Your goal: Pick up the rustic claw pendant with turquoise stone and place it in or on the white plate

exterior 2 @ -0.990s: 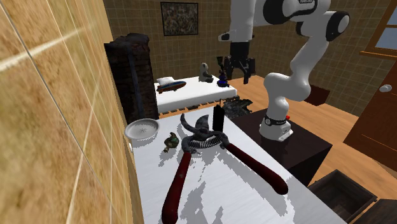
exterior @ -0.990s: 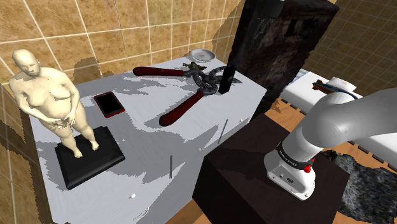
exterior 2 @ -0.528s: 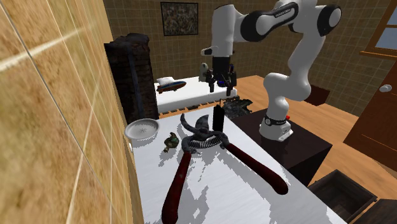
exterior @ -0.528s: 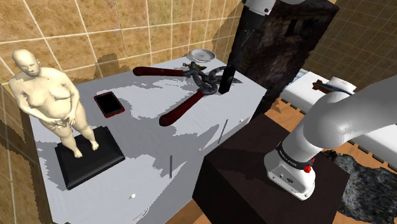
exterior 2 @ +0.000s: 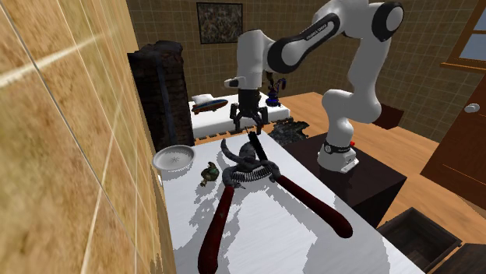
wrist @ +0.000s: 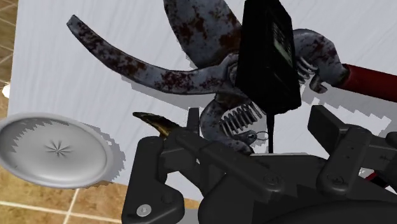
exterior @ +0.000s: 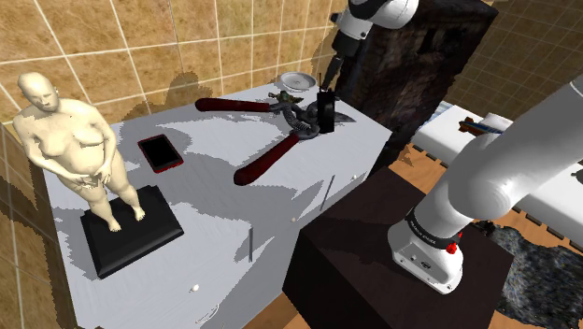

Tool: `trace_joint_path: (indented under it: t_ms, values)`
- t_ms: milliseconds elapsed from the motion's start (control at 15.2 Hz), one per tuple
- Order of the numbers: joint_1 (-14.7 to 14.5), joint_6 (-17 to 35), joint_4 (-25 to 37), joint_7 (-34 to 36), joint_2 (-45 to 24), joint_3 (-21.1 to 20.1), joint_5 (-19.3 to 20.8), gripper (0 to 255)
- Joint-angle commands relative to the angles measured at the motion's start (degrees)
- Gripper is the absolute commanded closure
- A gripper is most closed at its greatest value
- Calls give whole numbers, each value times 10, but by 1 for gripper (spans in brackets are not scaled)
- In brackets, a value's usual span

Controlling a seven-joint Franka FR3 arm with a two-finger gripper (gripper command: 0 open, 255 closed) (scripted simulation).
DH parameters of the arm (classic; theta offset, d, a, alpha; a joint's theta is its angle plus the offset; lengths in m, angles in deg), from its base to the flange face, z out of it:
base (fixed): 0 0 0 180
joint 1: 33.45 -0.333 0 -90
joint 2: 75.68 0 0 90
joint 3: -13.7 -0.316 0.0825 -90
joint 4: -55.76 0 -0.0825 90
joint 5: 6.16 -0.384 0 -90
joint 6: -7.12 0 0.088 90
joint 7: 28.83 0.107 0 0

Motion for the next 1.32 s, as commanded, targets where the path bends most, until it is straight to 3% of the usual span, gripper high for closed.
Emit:
trace_joint_path:
  t_ms: [0,330,792,1254]
  values:
    - [-9,21,27,-52,-48,13,-26,0]
    - [-18,52,104,-170,-163,22,-101,0]
    - [4,57,247,-305,-321,-6,-191,0]
    - [4,88,249,-318,-354,-18,-210,0]
